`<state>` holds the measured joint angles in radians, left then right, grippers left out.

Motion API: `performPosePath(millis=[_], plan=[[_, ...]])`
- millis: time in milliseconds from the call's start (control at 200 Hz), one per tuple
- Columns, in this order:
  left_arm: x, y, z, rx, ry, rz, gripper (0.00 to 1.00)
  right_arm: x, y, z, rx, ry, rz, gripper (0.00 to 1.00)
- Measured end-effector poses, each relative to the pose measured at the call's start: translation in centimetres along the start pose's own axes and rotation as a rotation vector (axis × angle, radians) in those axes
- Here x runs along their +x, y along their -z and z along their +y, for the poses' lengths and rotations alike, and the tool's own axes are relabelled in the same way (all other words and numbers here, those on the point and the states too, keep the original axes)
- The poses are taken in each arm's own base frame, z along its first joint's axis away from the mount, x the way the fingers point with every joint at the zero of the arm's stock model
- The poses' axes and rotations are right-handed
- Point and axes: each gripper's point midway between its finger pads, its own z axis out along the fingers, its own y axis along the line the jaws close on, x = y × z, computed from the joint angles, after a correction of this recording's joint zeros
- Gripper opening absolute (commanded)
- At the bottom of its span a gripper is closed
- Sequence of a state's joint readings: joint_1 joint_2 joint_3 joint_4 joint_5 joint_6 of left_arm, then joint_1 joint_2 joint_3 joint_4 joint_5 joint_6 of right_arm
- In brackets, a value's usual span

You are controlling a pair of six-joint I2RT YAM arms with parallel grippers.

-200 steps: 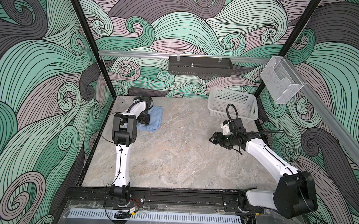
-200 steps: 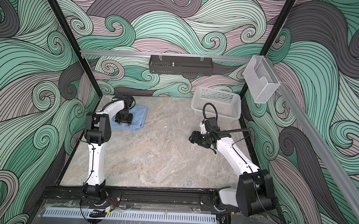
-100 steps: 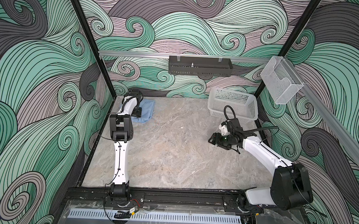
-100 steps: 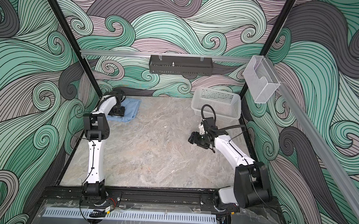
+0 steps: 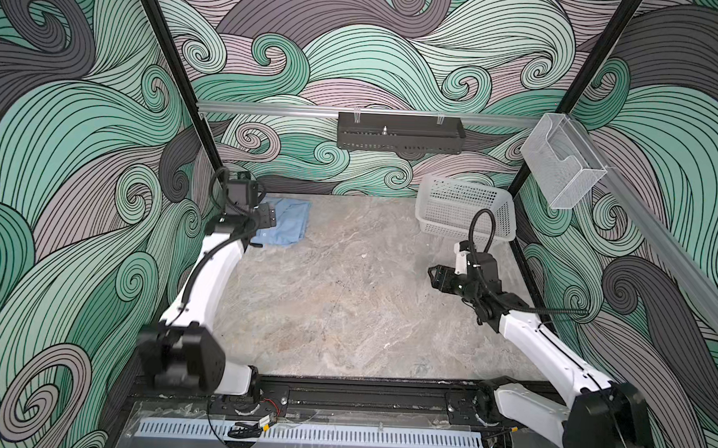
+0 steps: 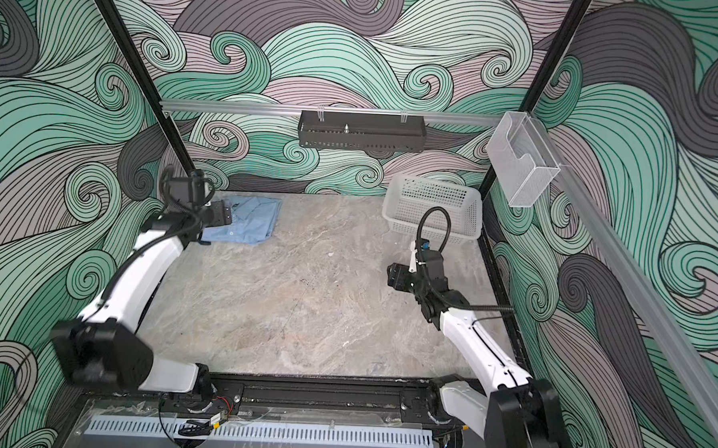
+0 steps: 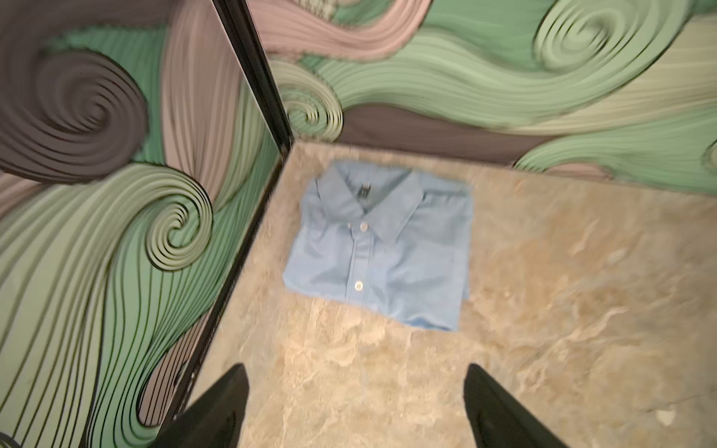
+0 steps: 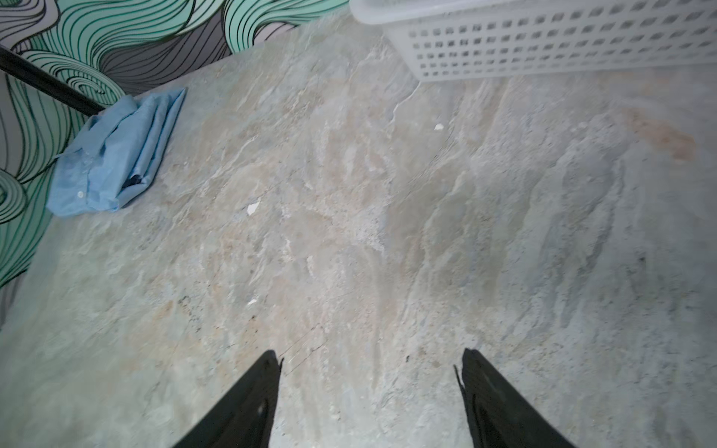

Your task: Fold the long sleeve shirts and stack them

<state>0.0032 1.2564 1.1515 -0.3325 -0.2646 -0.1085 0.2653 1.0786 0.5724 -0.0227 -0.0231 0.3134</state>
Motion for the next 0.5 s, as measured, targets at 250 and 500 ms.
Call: performPosePath(millis=[250, 500], plan=[[11.0, -2.2, 0.8, -0.013, 0.012, 0.044, 0.86, -3.1, 1.6, -4.7, 0.277, 0.206, -0.254, 0.84], [13.3, -2.7, 2.2, -0.087, 0.123, 0.008, 0.85, -0.4, -0.3, -10.0, 0.465, 0.265, -0.253, 0.88]])
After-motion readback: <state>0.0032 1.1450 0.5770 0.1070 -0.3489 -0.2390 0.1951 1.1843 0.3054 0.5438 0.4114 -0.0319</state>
